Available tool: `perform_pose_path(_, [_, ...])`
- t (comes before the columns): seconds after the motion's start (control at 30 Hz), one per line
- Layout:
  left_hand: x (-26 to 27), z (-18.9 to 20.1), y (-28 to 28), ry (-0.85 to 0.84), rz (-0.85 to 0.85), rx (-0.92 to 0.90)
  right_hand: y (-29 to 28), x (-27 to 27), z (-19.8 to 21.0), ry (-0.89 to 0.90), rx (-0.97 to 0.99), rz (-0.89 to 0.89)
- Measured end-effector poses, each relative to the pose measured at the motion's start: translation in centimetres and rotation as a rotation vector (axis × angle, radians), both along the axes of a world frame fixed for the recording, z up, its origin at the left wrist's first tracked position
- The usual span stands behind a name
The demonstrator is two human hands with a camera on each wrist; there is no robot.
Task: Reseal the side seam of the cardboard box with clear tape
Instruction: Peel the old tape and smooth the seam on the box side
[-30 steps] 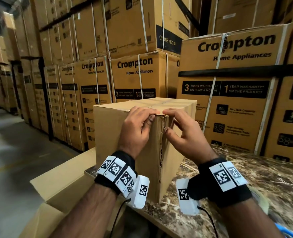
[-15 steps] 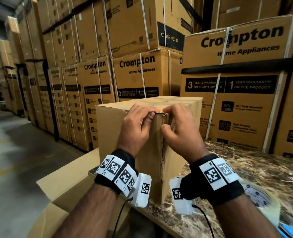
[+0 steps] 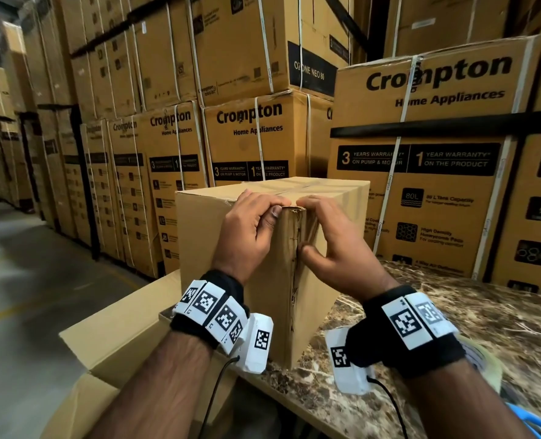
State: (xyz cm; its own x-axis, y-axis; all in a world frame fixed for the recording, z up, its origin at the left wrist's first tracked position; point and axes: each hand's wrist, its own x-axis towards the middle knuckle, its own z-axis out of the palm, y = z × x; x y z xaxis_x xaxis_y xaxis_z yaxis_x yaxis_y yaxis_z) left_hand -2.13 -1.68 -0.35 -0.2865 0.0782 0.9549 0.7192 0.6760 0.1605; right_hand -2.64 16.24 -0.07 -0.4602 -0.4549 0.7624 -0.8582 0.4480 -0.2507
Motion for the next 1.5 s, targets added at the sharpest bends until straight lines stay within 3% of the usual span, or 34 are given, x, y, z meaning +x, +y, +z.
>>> perform_pose_path(0.57, [0.1, -0.2, -0.6, -0.033, -0.002, 0.063, -2.7, -0.4, -0.9, 0.069, -0.051, -0.166])
perform_pose_path(0.97, [0.3, -0.3, -0.5, -0.049, -0.004, 0.090, -1.0, 0.0, -0.9, -0.016, 0.076, -0.041])
perform_pose_path(1.33, [0.7, -0.6, 0.2, -0.061, 0.020, 0.090, -2.4, 0.2, -1.7, 0.031, -0.024, -0.123])
perform_pose_path(1.5, [0.6, -1.0, 0.2, -0.056, 0.031, 0.069, -2.1, 0.2, -1.9, -0.005, -0.047, -0.042])
